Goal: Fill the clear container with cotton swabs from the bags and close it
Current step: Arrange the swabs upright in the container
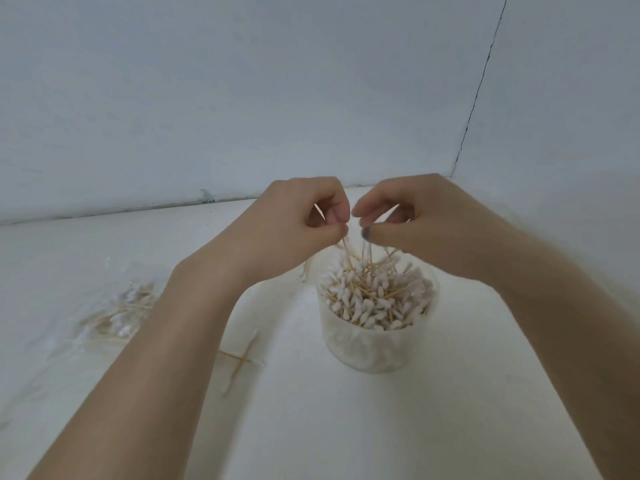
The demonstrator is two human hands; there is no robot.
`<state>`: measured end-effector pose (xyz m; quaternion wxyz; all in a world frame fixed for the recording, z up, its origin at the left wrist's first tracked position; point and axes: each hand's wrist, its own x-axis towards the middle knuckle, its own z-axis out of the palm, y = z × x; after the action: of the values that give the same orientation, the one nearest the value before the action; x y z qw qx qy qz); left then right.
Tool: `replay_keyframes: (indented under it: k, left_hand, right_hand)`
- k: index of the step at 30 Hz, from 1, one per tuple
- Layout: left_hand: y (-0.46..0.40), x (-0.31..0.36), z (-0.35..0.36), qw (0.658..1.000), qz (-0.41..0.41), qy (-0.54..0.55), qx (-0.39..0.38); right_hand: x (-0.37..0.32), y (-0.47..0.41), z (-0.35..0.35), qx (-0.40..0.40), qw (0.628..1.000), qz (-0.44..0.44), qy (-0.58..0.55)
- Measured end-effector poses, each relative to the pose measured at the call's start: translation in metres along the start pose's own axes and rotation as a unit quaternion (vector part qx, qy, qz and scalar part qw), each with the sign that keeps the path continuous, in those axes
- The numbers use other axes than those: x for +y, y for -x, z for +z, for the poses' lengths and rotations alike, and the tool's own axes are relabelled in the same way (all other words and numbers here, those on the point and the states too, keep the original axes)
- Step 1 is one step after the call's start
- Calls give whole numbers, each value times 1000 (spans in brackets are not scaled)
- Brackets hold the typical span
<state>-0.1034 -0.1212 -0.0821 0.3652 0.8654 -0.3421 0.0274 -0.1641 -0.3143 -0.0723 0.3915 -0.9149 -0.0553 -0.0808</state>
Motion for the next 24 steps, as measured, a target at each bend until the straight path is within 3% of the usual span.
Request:
replay_keyframes:
  k: [11,16,24]
  left_hand:
    - [1,7,0,998,48,13,32]
    - [2,11,-2,997,64,12,38]
    - [3,15,-13,991,81,32,97]
  right_hand:
    - [10,-3,33,33,993,-67,96]
    - [9,-2,34,7,985,-69,156]
    - [7,-1,18,2,998,-33,51]
